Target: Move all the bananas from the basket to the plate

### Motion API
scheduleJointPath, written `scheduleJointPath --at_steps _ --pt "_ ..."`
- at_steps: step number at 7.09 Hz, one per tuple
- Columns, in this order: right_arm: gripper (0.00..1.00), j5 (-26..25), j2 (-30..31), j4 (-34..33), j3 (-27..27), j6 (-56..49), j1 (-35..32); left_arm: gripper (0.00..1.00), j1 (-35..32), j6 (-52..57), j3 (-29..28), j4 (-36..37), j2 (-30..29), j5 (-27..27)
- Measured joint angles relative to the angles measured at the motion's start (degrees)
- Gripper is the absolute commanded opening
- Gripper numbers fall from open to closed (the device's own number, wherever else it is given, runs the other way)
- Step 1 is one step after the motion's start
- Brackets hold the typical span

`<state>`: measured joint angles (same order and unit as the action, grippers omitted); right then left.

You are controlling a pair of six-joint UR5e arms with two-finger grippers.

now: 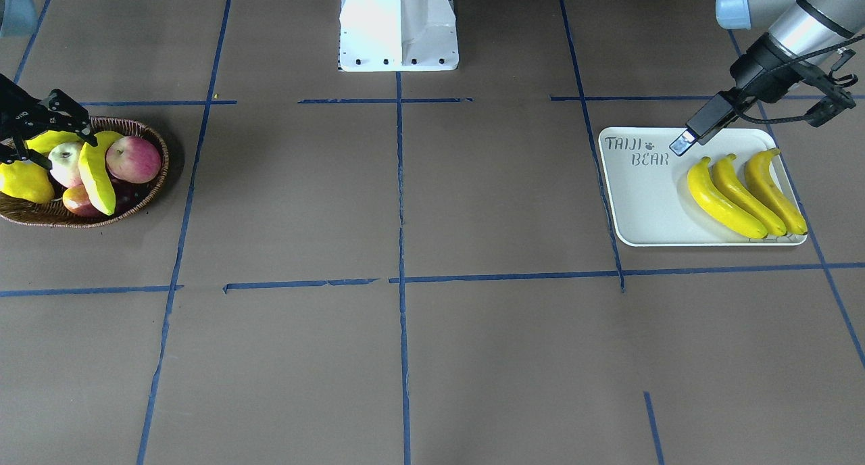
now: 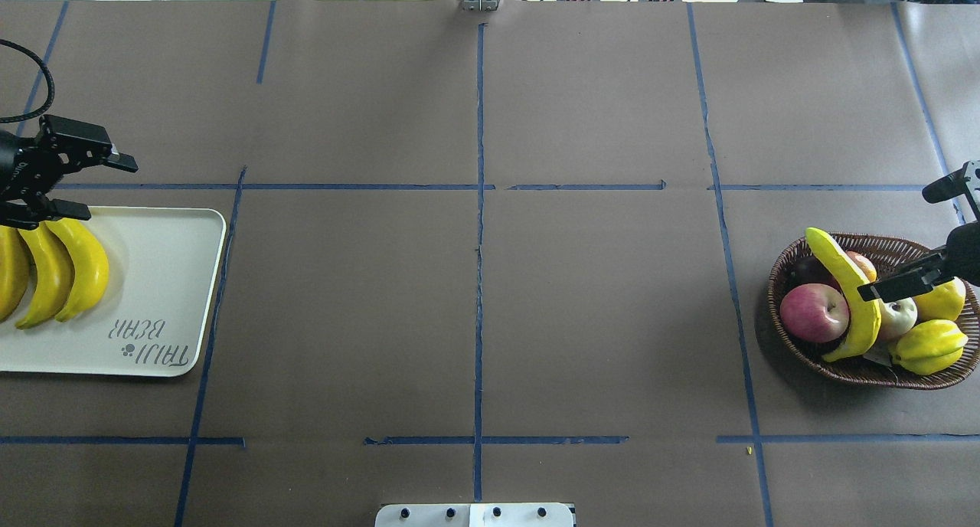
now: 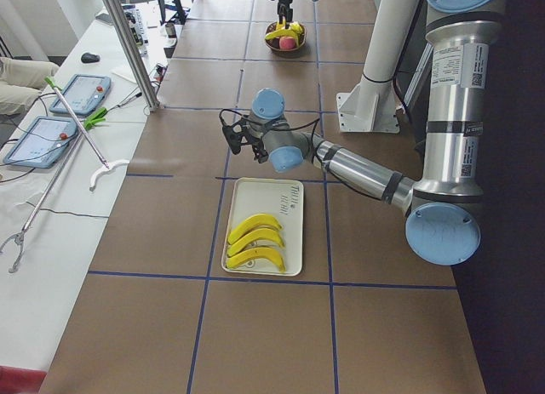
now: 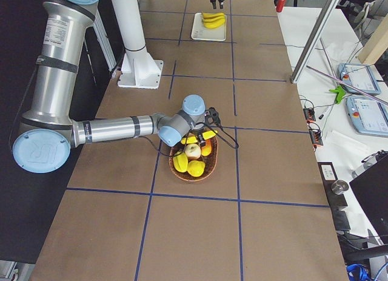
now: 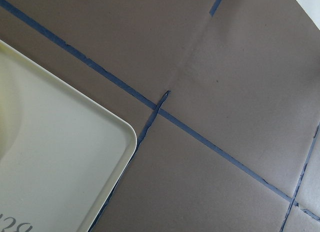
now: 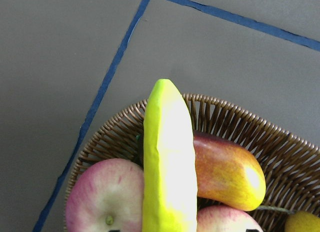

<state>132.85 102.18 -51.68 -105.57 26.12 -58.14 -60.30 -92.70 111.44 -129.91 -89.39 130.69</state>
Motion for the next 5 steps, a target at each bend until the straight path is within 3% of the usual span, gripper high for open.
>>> scheduleJointPath --at_steps 2,5 --pt "0.82 0.35 -3.99 0.04 2.46 4.45 -0.14 1.0 0.0 0.16 -0.03 0.01 -0.05 0.0" --pt "0.81 0.36 -5.25 0.16 3.84 5.93 0.11 1.0 0.01 0.24 -0.08 0.01 -0.09 0.0"
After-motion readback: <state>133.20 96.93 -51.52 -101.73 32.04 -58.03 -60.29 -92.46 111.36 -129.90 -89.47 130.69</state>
